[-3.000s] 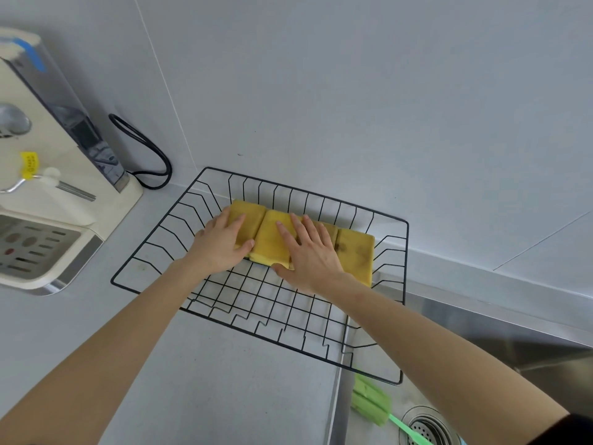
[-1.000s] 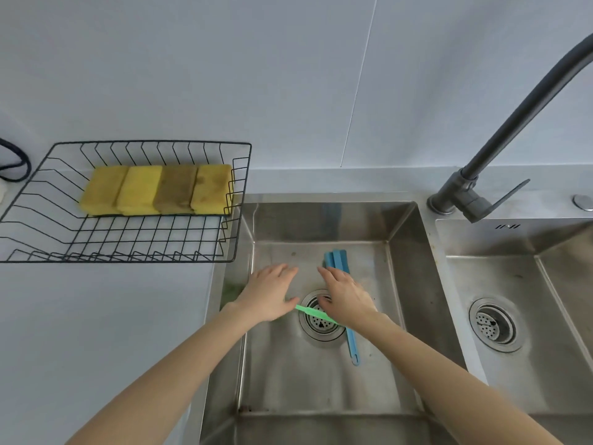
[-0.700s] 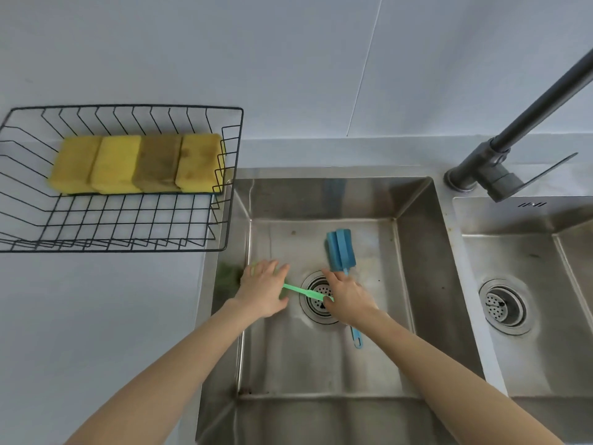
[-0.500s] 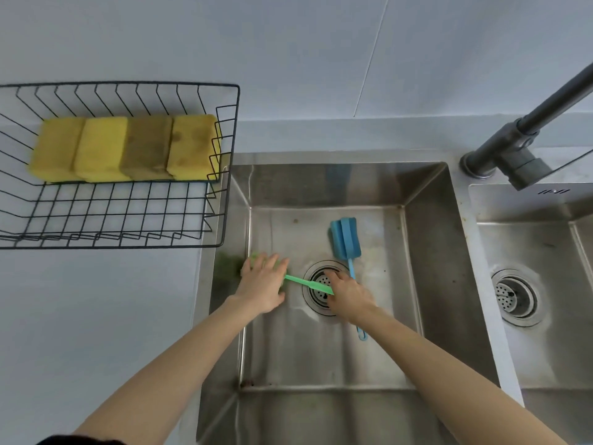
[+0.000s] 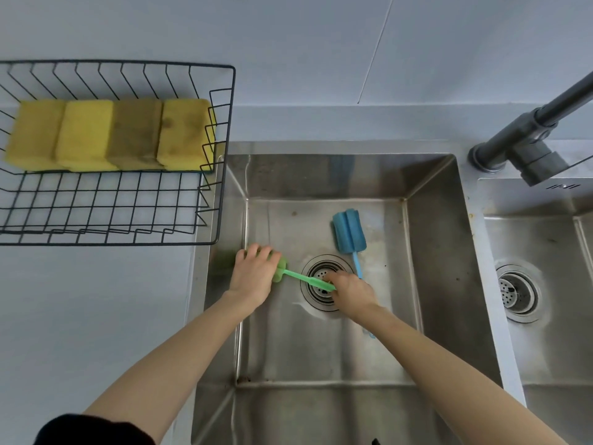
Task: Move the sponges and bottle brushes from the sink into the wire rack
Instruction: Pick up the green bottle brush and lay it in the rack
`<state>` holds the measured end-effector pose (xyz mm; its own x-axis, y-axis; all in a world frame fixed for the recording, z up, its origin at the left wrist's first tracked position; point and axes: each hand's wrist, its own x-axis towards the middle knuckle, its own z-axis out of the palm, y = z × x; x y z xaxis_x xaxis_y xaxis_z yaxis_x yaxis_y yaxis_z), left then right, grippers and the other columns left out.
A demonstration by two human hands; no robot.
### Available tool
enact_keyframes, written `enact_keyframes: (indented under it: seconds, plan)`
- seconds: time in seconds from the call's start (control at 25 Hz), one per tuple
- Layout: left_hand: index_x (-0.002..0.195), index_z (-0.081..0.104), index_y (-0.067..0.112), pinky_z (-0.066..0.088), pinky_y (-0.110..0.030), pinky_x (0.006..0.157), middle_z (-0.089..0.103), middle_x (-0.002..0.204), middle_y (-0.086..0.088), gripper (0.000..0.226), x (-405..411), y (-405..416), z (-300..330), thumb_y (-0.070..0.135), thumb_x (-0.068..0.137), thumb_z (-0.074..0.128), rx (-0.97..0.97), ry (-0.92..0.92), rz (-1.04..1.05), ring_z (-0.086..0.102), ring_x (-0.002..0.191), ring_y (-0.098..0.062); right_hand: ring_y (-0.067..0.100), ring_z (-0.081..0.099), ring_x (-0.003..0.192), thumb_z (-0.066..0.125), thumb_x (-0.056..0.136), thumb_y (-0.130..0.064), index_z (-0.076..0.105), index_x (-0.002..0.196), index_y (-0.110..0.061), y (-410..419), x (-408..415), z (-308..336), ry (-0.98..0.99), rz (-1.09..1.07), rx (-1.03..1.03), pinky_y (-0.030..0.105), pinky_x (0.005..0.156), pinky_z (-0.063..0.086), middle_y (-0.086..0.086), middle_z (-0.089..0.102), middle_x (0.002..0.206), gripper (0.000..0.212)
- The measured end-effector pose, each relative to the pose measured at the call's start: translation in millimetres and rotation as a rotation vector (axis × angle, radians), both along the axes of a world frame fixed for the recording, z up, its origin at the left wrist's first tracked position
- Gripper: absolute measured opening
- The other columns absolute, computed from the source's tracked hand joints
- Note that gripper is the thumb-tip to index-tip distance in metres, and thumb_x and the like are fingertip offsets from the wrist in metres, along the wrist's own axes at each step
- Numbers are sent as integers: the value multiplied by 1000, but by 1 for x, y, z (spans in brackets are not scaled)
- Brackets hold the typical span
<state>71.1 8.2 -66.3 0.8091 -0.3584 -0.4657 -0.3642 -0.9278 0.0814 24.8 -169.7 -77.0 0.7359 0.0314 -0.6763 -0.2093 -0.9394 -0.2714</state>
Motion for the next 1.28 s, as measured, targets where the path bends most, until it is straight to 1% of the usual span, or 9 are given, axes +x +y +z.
enact_keyframes:
  seconds: [0.12, 0.28, 0.52, 0.6, 0.72, 0.84, 0.96, 1.08, 1.28]
  plan:
    - [127, 43, 17, 33, -39, 100, 45, 137, -2, 42, -3, 0, 9, 11, 86, 49, -8, 12, 7, 36, 127, -27, 29, 56, 114, 42, 91, -6, 54, 125, -18, -6, -3, 8, -24, -77, 45, 36, 87, 48, 6, 58, 128, 38]
    - [126, 44, 18, 36, -38, 97, 47, 135, -2, 39, -10, -4, 26, 17, 88, 50, -26, 14, 18, 38, 124, -27, 27, 57, 112, 48, 91, -13, 58, 122, -17, -20, -9, 25, -95, -143, 89, 36, 93, 46, 7, 60, 124, 33]
    - [124, 44, 19, 36, -39, 99, 48, 132, -2, 36, -20, -14, 66, 25, 89, 50, -112, -70, -30, 40, 121, -25, 26, 54, 112, 49, 93, -31, 57, 121, -16, -48, -22, 60, -214, -187, 8, 39, 101, 37, 8, 59, 119, 33]
    - [124, 44, 19, 36, -39, 99, 48, 132, -2, 36, -21, -16, 80, 26, 89, 49, -148, -115, -55, 40, 120, -24, 26, 55, 110, 51, 92, -31, 57, 122, -14, -56, -25, 70, -254, -229, 42, 35, 96, 42, 9, 59, 118, 35]
    - [126, 44, 20, 35, -39, 100, 48, 133, 0, 37, -21, -18, 102, 27, 90, 48, -193, -193, -77, 41, 121, -23, 20, 56, 98, 56, 91, -25, 60, 118, -8, -65, -27, 88, -341, -335, 151, 21, 81, 43, 10, 58, 113, 32]
    - [127, 47, 19, 34, -38, 98, 50, 133, -1, 39, -19, -18, 125, 28, 90, 49, -261, -281, -94, 43, 120, -24, 13, 50, 90, 57, 90, -23, 61, 115, -8, -72, -27, 107, -418, -405, 189, 21, 77, 43, 4, 53, 104, 29]
    - [126, 50, 18, 34, -39, 97, 53, 131, -3, 38, -16, -15, 151, 27, 89, 51, -311, -389, -98, 46, 118, -26, 15, 50, 87, 51, 93, -15, 62, 115, -6, -74, -23, 125, -501, -438, 224, 23, 73, 41, 12, 57, 107, 25]
    - [126, 51, 17, 33, -40, 97, 51, 129, -5, 38, -10, -7, 174, 27, 90, 51, -319, -456, -85, 45, 117, -27, 15, 51, 83, 49, 93, -12, 64, 113, -9, -68, -13, 142, -568, -464, 281, 16, 62, 41, 7, 58, 104, 25]
    - [126, 50, 18, 33, -39, 97, 50, 129, -4, 37, 3, 22, 200, 27, 90, 51, -322, -523, -33, 44, 120, -25, 8, 52, 72, 54, 91, -12, 62, 112, -12, -44, 8, 166, -591, -623, 485, 13, 59, 43, 3, 60, 102, 22]
